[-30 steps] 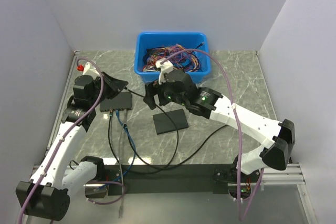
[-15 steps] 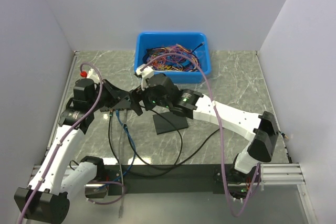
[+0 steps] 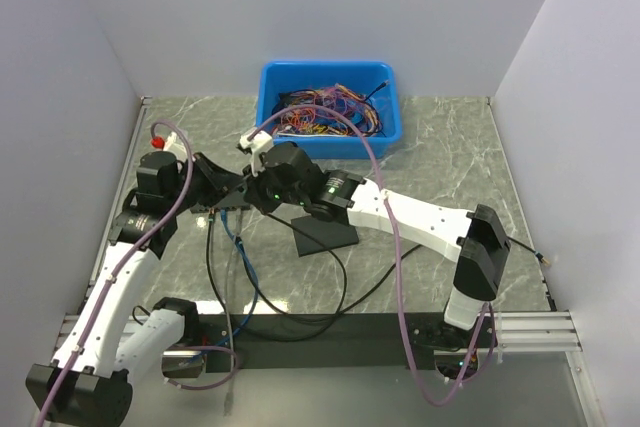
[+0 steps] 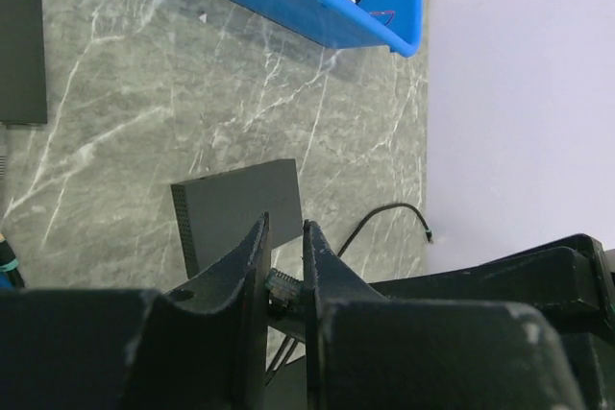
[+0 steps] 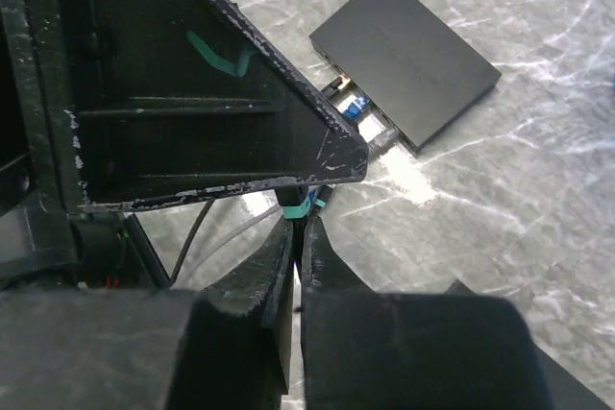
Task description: Insert the plug into the switch port
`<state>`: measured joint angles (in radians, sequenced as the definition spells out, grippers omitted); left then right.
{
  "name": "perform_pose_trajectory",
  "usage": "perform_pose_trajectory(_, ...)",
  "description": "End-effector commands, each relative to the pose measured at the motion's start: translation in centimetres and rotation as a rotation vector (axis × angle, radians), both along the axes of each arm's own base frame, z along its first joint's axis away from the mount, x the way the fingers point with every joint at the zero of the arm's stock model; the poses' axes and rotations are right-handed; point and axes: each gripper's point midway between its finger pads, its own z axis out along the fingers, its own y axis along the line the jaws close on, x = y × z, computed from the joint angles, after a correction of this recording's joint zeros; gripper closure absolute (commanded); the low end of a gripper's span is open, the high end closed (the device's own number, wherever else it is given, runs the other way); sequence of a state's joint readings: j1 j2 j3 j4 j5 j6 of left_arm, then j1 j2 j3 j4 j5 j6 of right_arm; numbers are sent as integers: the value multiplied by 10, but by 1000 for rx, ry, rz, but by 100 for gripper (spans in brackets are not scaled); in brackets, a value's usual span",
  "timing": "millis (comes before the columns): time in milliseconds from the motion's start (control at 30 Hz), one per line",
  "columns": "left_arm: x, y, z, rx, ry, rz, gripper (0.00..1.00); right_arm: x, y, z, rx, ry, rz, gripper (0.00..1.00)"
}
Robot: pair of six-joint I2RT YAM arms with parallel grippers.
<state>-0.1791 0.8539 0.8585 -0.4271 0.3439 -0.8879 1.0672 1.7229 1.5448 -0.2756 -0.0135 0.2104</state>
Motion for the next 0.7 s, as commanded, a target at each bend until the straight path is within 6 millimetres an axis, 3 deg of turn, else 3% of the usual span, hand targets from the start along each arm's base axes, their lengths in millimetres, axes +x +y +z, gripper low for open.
perform_pose_trajectory(0, -9, -9, 19, -31, -48, -62, 93, 6, 7, 35, 125, -58, -3, 100)
perform_pose_trajectory(100, -9, -10, 26, -25, -96, -78, 71, 1, 1, 36, 143, -57, 8, 100)
perform_pose_trajectory(133, -11, -9, 30, -25, -120, -74, 55, -1, -4, 36, 146, -55, 4, 100)
perform_pose_trajectory(233, -9, -2, 42, -2, -199, -42, 38, -1, -16, 38, 173, -29, 7, 100)
perform_pose_trajectory(333, -9, 1, 55, 7, -278, -25, 36, -13, -25, 49, 263, 37, 64, 100)
perform_pose_trajectory(400, -8, 2, 66, -2, -342, -22, 36, -10, -34, 64, 351, 72, 80, 100)
perform_pose_trajectory(433, -10, 3, 66, -4, -363, -16, 37, -24, -38, 68, 385, 110, 151, 100)
perform_pose_trajectory(467, -10, 3, 70, -10, -387, -15, 37, -21, -46, 75, 432, 155, 155, 100)
perform_pose_trajectory(533, -13, 1, 76, -27, -445, -25, 39, -38, -52, 93, 529, 237, 270, 100)
perform_pose_trajectory(600, -15, 0, 80, -41, -478, -32, 40, -38, -60, 112, 616, 246, 335, 100)
perform_pose_trajectory(667, -18, -2, 83, -54, -520, -48, 41, -54, -64, 116, 651, 341, 421, 100)
